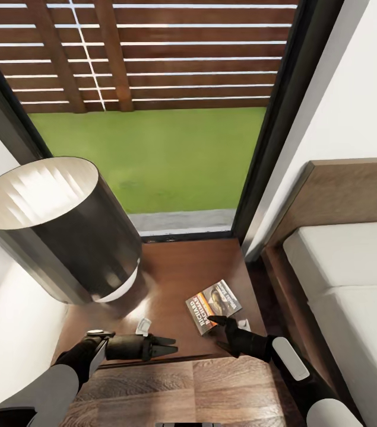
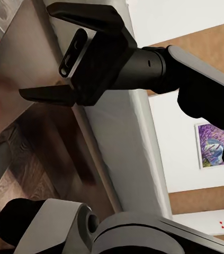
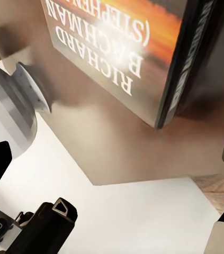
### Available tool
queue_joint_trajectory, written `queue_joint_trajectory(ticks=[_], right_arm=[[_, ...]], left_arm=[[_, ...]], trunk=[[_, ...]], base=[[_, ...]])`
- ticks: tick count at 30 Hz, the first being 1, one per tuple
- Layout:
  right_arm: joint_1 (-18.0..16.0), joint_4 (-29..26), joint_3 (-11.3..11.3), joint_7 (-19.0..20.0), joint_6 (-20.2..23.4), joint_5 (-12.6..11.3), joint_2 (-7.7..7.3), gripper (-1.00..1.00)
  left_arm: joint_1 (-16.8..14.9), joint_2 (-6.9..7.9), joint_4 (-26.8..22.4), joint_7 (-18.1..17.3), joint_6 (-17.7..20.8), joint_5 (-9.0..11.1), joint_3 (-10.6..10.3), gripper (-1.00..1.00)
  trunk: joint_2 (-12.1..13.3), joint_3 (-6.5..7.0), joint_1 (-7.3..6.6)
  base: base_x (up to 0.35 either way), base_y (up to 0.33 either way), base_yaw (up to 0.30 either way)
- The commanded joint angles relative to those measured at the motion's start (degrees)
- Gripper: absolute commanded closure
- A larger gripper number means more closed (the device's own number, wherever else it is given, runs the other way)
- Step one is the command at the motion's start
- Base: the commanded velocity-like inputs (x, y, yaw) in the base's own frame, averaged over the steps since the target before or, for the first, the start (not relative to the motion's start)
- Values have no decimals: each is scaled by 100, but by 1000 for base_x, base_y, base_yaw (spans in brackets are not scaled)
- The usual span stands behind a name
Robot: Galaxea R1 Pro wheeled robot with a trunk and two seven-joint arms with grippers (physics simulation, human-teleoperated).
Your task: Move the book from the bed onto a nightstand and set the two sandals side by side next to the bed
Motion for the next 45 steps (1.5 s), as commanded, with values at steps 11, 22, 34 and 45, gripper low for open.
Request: queue_joint_trajectory(ticks=[11,22,34,45], right_arm=[[-2,2,11,36,6,26,-5,-100],[-2,-4,11,36,6,26,-5,-100],[-2,-6,11,36,6,26,-5,-100],[-1,-14,314,35,-37,71,-9,-100]], left_arm=[[-2,-1,1,-16,59,-15,14,-100],[-2,-9,-2,-15,60,-21,8,-100],[-2,-10,-3,-15,60,-22,8,-100],[-2,-13,3,-15,60,-22,8,-100]], trunk=[[-1,-3,-1],[159,68,-88],[640,284,-352],[1082,481,-594]], base=[[-107,0,0],[-6,0,0],[0,0,0],[0,0,0]])
